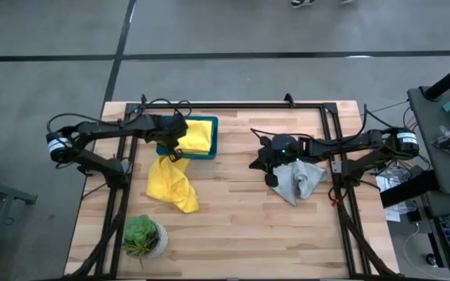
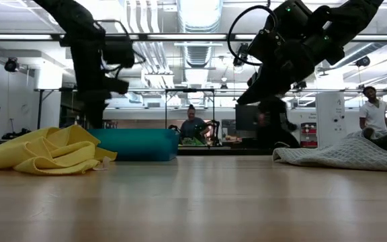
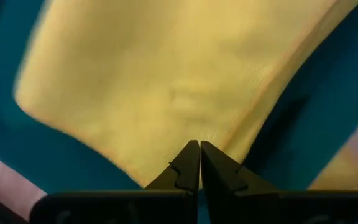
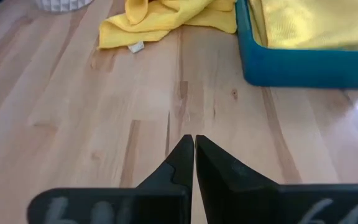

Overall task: Fold microfiber towels
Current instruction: Put the right yellow microfiber towel into the blue bin, then fold the gray microfiber towel

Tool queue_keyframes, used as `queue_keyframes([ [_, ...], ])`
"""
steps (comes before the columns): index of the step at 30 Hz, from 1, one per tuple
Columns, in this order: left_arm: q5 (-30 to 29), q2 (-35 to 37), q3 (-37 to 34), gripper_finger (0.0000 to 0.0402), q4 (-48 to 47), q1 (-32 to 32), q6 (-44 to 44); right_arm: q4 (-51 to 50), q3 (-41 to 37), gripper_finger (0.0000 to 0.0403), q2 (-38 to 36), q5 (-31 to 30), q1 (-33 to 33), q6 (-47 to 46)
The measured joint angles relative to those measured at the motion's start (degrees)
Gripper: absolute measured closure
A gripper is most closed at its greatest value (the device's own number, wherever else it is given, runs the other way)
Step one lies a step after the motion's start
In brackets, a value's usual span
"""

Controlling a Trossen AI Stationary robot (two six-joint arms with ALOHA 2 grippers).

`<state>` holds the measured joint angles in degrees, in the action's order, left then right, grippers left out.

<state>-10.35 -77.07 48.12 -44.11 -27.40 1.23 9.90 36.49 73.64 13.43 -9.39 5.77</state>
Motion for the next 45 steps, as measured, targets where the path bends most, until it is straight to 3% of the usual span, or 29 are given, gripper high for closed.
queue_keyframes([
  [4,0.17,2.57,1.68,0.0402,1.82,2.86,0.83,-1.96,0.0,0.0394,-1.6,-0.02,0.0,-4.48],
  [11,0.22,7.48,1.23,0.0401,17.13,13.34,1.49,-12.55,1.82,0.0394,-4.92,-0.01,0.04,-13.54],
  [17,0.17,8.2,1.23,0.0401,29.51,22.44,1.46,-26.33,3.61,0.0394,-4.95,0.06,1.42,-20.98],
  [26,0.12,5.16,1.16,0.0401,40.77,32.23,1.44,-53.36,7.95,0.0394,-4.98,0.04,6.21,-34.45],
  [32,-0.07,2.06,1.12,0.0401,48.08,35.4,1.2,-52.4,9.08,0.0394,-4.92,0.12,13.8,-44.19],
  [38,-0.07,-0.55,1.12,0.0402,51.65,37.6,-0.58,-53.13,9.0,0.039,-4.91,0.15,20.79,-60.03],
  [45,-0.48,-1.36,1.12,0.0401,52.7,38.77,-1.79,-58.84,8.7,0.0321,-4.89,-0.35,25.96,-72.09],
])
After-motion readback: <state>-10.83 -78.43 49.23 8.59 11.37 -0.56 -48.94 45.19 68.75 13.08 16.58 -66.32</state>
